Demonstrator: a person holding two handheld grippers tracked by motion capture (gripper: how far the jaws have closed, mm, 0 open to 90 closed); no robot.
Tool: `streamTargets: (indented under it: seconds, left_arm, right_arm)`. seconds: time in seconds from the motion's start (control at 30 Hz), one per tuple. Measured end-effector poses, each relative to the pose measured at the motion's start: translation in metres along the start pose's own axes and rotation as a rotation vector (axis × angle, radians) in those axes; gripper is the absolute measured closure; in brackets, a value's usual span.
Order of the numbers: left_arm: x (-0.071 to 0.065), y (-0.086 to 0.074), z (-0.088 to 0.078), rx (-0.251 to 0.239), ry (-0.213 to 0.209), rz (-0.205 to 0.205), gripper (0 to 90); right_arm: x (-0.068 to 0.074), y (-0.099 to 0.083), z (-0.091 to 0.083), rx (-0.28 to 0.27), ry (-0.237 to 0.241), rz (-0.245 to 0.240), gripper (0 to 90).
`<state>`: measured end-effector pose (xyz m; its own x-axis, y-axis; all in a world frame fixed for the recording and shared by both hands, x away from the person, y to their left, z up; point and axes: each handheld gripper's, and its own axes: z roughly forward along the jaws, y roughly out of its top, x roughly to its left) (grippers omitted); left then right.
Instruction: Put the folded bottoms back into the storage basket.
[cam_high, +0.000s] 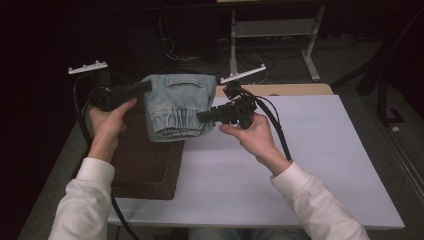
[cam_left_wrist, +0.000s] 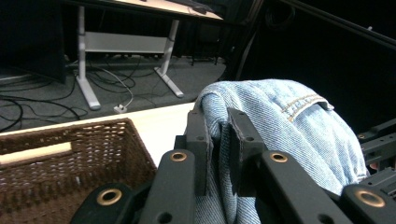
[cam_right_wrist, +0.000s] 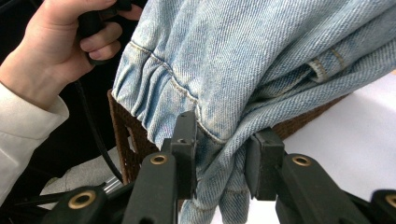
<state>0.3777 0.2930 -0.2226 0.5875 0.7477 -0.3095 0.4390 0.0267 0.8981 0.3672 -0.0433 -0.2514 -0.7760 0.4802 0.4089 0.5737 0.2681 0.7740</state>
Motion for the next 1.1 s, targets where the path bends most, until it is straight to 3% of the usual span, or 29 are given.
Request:
streamTargets:
  seconds: [0.83, 0.97, 1.1]
  left_arm:
    - [0.036, 0.005, -0.025, -0.012, 0.08, -0.016, 80.1]
    - [0.041, 0.003, -0.027, -0.016, 0.109, 0.002, 80.1]
    - [0.05, -0.001, -0.03, -0.011, 0.122, -0.007, 80.1]
  right_arm:
    - [0.01, 0.022, 0.047, 0.001, 0.027, -0.016, 67.7]
    - [0.011, 0.023, 0.056, -0.005, 0.031, -0.014, 67.7]
    - [0.01, 0.023, 0.067, -0.001, 0.038, -0.006, 67.7]
